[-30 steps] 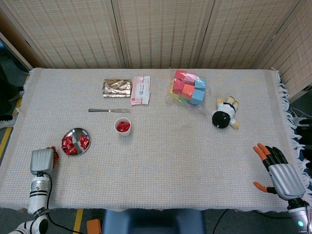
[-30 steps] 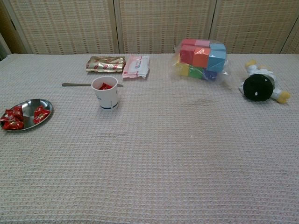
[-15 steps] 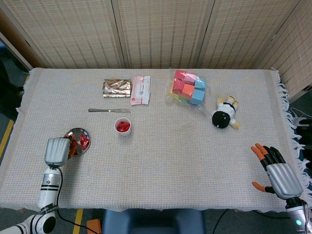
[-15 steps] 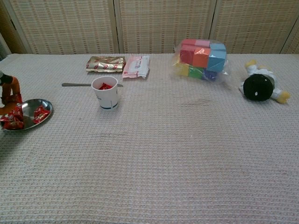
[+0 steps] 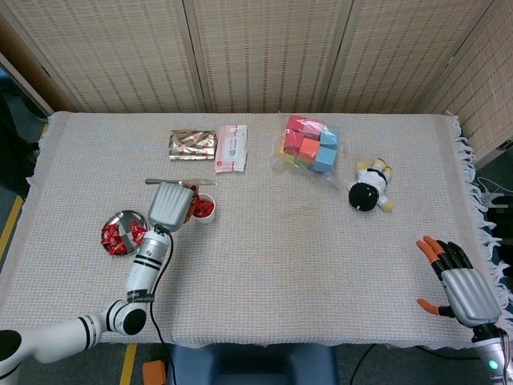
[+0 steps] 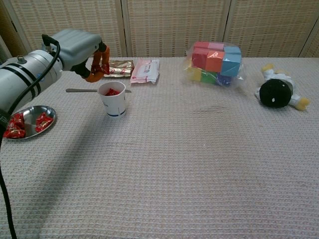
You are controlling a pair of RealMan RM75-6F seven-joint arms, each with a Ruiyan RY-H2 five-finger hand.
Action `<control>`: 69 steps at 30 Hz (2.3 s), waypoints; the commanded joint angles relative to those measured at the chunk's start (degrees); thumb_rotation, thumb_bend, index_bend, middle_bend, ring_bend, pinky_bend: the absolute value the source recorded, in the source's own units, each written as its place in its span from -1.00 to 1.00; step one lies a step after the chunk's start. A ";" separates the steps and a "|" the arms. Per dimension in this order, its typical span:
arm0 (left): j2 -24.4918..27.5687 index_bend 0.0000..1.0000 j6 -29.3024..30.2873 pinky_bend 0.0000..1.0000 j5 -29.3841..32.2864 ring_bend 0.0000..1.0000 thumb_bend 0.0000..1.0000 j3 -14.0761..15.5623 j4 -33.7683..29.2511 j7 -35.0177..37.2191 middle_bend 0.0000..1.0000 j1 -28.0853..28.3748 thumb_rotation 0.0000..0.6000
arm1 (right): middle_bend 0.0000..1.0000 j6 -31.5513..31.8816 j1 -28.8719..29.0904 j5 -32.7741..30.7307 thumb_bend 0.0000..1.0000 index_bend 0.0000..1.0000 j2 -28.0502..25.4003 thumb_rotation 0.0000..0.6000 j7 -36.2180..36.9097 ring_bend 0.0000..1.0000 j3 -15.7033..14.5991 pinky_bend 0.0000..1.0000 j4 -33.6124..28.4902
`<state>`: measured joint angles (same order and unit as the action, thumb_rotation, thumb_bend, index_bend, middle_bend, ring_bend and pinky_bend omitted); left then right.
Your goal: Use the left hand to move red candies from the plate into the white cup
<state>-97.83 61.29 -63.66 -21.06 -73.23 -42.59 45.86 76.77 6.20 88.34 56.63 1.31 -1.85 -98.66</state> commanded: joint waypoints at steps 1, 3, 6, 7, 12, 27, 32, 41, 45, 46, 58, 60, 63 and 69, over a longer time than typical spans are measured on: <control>-3.10 0.15 -1.89 1.00 1.82 0.44 -0.05 0.18 4.79 -0.56 0.17 2.73 1.00 | -1.00 -0.13 -0.02 -0.41 -0.89 -1.00 -0.05 1.00 -0.05 -1.00 0.15 -1.00 0.04; -4.06 0.12 -2.43 1.00 2.22 0.44 -0.05 0.90 6.36 -0.53 0.15 3.30 1.00 | -1.00 -0.14 0.00 -0.43 -0.89 -1.00 -0.02 1.00 -0.06 -1.00 0.18 -1.00 0.07; -4.85 0.02 -2.39 1.00 2.25 0.44 -0.05 2.11 7.68 -1.40 0.06 3.81 1.00 | -1.00 -0.27 0.10 -0.45 -0.89 -1.00 0.00 1.00 -0.02 -1.00 0.25 -1.00 0.06; -5.02 -0.02 -2.28 1.00 2.23 0.44 -0.05 2.47 7.98 -1.47 0.02 3.82 1.00 | -1.00 -0.24 0.13 -0.38 -0.89 -1.00 0.02 1.00 -0.01 -1.00 0.26 -1.00 0.03; -4.89 -0.27 -1.54 1.00 2.36 0.44 -0.06 3.78 8.08 -1.40 -0.16 3.44 1.00 | -1.00 -0.23 0.26 0.07 -0.90 -1.00 0.21 1.00 -0.24 -1.00 0.23 -1.00 0.04; 4.54 -0.50 7.99 1.00 -0.97 0.44 -0.08 9.45 -6.09 2.28 -0.36 -5.21 1.00 | -1.00 0.65 -0.08 1.41 -0.89 -1.00 -0.06 1.00 0.12 -1.00 -0.26 -1.00 -0.14; 8.39 -0.61 10.42 1.00 -0.76 0.44 -0.10 14.89 -6.52 5.95 -0.49 -12.13 1.00 | -1.00 1.00 -0.21 2.24 -0.89 -1.00 -0.20 1.00 0.37 -1.00 -0.57 -1.00 -0.18; 9.05 -0.79 6.51 1.00 3.12 0.44 -0.11 17.84 0.72 8.80 -0.71 -16.71 1.00 | -1.00 0.81 0.07 3.22 -0.89 -1.00 0.06 1.00 0.04 -1.00 -0.85 -1.00 -0.43; 8.46 -0.75 5.33 1.00 3.60 0.44 -0.11 17.58 2.95 8.79 -0.70 -16.94 1.00 | -1.00 0.54 0.19 3.10 -0.90 -1.00 0.15 1.00 -0.13 -1.00 -0.86 -1.00 -0.41; 8.32 -0.73 4.97 1.00 3.82 0.44 -0.11 17.44 3.39 8.71 -0.70 -16.91 1.00 | -1.00 0.54 0.19 3.10 -0.90 -1.00 0.14 1.00 -0.18 -1.00 -0.87 -1.00 -0.42; 6.64 -0.55 0.12 1.00 7.15 0.44 -0.12 15.65 7.92 5.98 -0.50 -15.75 1.00 | -1.00 1.02 -0.13 2.75 -0.89 -1.00 0.01 1.00 -0.37 -1.00 -0.84 -1.00 -0.54; 6.63 -0.52 -0.17 1.00 7.39 0.44 -0.12 15.58 8.06 5.57 -0.47 -15.73 1.00 | -1.00 1.07 -0.16 2.74 -0.89 -1.00 -0.01 1.00 -0.37 -1.00 -0.84 -1.00 -0.54; 6.66 -0.48 -0.18 1.00 7.34 0.44 -0.11 15.46 7.98 5.03 -0.44 -15.66 1.00 | -1.00 0.92 -0.10 2.76 -0.89 -1.00 0.01 1.00 -0.45 -1.00 -0.88 -1.00 -0.56; 6.29 -0.34 0.02 1.00 6.71 0.44 -0.12 15.64 8.47 4.34 -0.24 -15.69 1.00 | -1.00 0.96 -0.12 2.76 -0.89 -1.00 -0.01 1.00 -0.52 -1.00 -0.88 -1.00 -0.61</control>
<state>-91.46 61.28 -56.84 -5.47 -64.89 -38.16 30.17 77.74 6.08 91.10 56.62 0.80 -2.74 -99.27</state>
